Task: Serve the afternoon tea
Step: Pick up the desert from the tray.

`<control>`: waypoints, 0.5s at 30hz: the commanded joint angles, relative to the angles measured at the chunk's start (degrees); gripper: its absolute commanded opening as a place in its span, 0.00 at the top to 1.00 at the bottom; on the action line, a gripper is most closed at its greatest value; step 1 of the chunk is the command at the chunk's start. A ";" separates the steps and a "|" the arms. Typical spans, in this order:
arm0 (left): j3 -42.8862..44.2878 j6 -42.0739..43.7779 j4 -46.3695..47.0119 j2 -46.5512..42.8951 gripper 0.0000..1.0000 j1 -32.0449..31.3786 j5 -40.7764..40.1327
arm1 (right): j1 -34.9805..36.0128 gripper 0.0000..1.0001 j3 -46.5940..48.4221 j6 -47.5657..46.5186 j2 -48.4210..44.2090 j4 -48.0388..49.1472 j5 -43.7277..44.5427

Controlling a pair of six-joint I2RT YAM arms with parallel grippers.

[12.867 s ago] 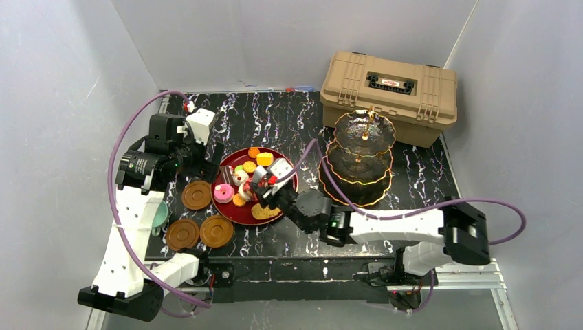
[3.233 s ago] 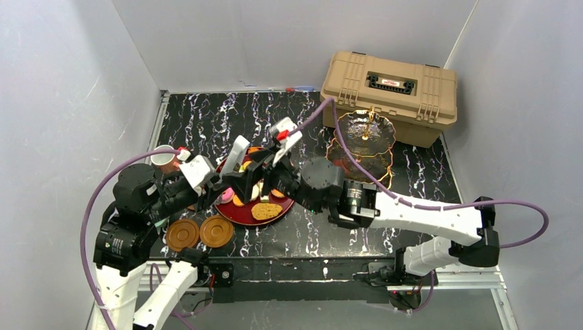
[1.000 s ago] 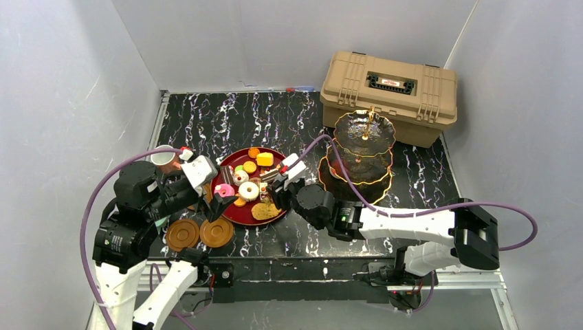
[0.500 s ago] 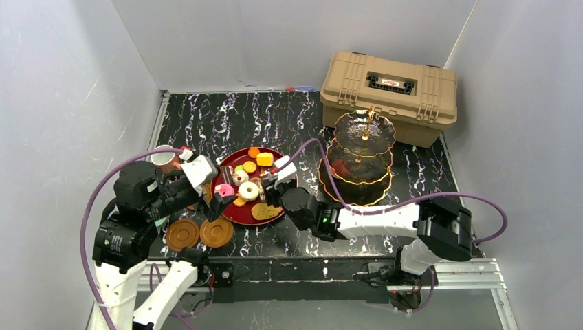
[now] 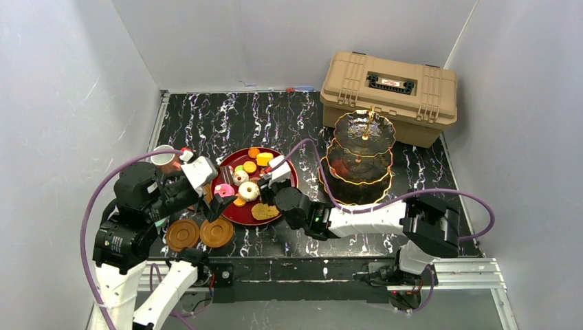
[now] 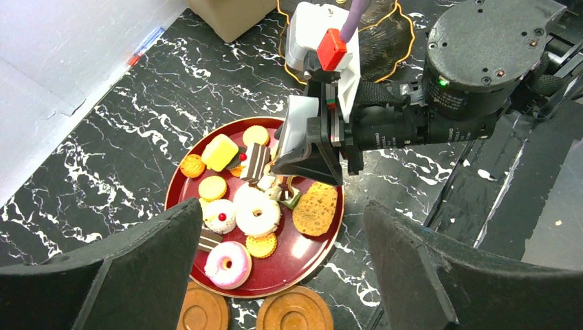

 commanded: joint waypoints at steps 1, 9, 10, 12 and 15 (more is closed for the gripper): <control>0.25 0.53 -0.80 -0.57 0.15 0.00 0.09 | 0.06 0.50 2.28 0.22 0.38 4.09 2.73; 0.31 0.49 -0.88 -0.43 0.15 0.02 0.39 | 0.06 0.51 1.59 0.76 0.40 2.71 3.64; 0.40 0.53 -0.90 -0.40 0.15 0.01 0.42 | 0.06 0.51 1.23 0.99 0.40 2.37 3.74; 0.52 0.49 -0.90 -0.39 0.15 0.00 0.31 | 0.06 0.51 0.56 1.42 -0.13 1.84 4.20; 0.43 0.53 -0.90 -0.48 0.15 0.00 0.58 | 0.06 0.50 -0.51 3.10 -0.82 1.22 4.42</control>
